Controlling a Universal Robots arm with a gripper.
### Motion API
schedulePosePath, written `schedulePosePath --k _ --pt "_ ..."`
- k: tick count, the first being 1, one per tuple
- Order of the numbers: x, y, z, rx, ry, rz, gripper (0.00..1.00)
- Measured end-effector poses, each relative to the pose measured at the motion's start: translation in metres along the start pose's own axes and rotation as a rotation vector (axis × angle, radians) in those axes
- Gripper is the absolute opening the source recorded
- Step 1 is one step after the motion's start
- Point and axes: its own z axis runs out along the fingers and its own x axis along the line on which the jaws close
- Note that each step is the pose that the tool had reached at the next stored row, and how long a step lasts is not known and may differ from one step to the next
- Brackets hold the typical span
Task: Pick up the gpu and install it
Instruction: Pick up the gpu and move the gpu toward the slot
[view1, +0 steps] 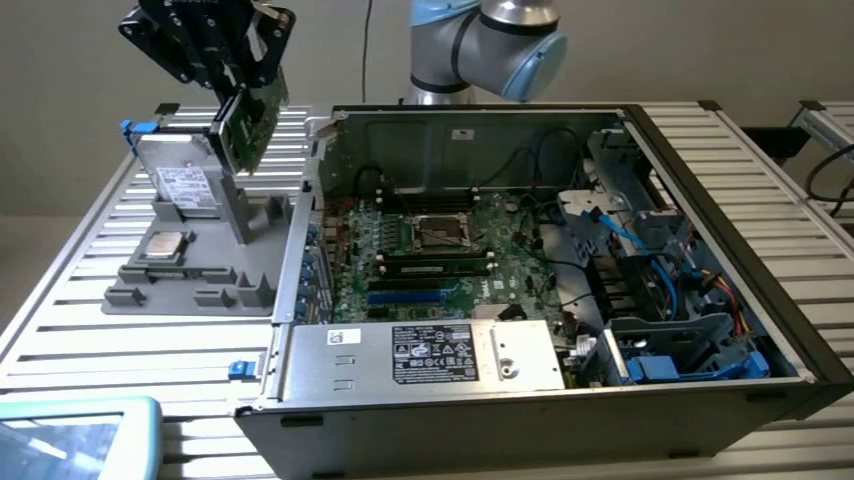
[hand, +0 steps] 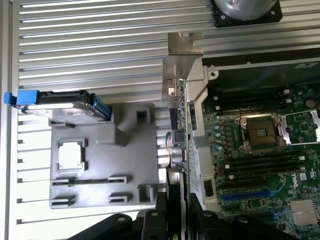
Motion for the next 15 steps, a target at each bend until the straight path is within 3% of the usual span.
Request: schedulePosePath --k 15 --pt "-0.059 -0.0047 -0.0068 0.0010 0.0125 0.002 0.28"
